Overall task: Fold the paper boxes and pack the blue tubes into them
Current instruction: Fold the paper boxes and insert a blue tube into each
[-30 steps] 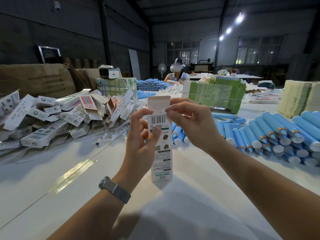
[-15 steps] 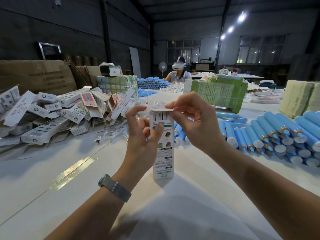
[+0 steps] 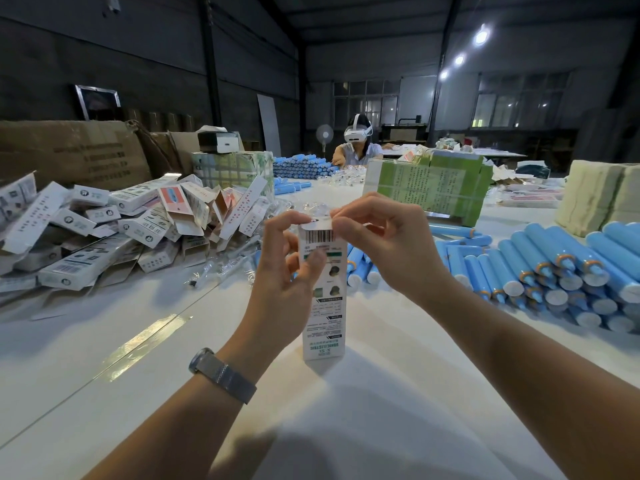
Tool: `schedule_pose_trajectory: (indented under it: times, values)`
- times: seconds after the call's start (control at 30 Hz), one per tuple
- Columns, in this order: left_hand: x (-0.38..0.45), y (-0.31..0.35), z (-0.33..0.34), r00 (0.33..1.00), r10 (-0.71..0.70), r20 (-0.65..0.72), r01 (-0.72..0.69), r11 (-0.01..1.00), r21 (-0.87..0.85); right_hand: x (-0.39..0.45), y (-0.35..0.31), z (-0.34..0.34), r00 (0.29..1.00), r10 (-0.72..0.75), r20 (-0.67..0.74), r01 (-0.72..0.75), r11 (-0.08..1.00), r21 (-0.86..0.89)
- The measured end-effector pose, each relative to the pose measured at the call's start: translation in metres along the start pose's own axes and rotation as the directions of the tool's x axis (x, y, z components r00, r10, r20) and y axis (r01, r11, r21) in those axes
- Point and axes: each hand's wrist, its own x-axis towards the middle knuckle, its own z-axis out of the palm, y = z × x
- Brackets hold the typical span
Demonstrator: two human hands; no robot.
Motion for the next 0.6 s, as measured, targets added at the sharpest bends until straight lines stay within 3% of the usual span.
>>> schedule_pose_trajectory:
  times: [0.23, 0.43, 0.6]
  values:
    - [0.0012, -0.001, 0.0004, 1.0, 0.017, 0.013, -0.016, 0.999, -0.042, 0.001, -0.0019, 0.0038, 0.999, 0.037, 0.02, -0.037, 0.999, -0.01]
    - [0.0018, 0.0012, 0.0014, 1.0, -0.01, -0.01, 0.009, 0.99, -0.139, 0.0017, -0.0059, 0.0059, 0.994, -0.106, 0.033, 0.111, 0.977, -0.184]
    - [0.0035, 0.003, 0.0014, 0.997, 0.016, -0.081, -0.025, 0.993, -0.117, 0.0022, -0.0074, 0.0076, 0.992, -0.126, 0.033, 0.13, 0.96, -0.246]
